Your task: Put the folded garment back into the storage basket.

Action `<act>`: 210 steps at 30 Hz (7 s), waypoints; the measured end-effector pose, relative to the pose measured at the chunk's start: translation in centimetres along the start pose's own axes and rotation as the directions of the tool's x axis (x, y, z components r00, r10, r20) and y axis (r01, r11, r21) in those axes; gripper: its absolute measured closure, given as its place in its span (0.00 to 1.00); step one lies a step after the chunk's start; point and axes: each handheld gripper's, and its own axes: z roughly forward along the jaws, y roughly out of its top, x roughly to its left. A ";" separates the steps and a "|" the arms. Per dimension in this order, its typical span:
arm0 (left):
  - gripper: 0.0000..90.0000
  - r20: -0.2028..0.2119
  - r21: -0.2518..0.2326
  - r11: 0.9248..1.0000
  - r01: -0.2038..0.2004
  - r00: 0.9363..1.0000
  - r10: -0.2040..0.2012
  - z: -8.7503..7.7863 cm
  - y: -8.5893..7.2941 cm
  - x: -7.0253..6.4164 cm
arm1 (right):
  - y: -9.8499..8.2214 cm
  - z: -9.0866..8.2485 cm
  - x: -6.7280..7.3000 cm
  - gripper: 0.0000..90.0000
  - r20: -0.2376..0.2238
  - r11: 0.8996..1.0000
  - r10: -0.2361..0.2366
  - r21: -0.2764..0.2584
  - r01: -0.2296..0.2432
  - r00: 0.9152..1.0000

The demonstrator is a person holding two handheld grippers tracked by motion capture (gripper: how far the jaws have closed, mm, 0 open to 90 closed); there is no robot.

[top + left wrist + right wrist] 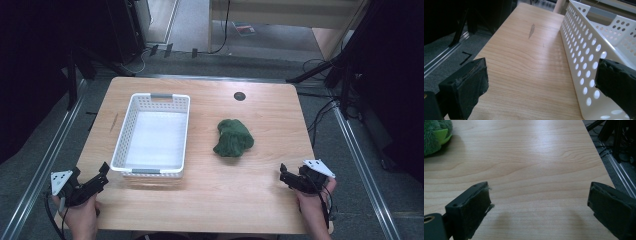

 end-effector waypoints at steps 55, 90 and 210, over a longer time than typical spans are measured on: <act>0.00 0.177 0.089 0.965 -0.245 0.958 0.227 -0.1 6.5 -15.5 | 0.0 0.0 -0.1 0.05 -0.022 1.000 -0.006 -0.004 0.006 1.000; 0.00 0.310 0.130 0.928 -0.350 0.903 0.298 4.9 8.1 -28.4 | 0.0 0.0 -0.1 0.05 -0.029 1.000 0.003 -0.006 -0.003 1.000; 0.25 0.349 0.416 0.751 -0.513 0.853 0.388 14.0 -1.6 -39.8 | 0.1 0.1 -0.2 0.05 -0.048 1.000 0.008 -0.006 -0.009 0.999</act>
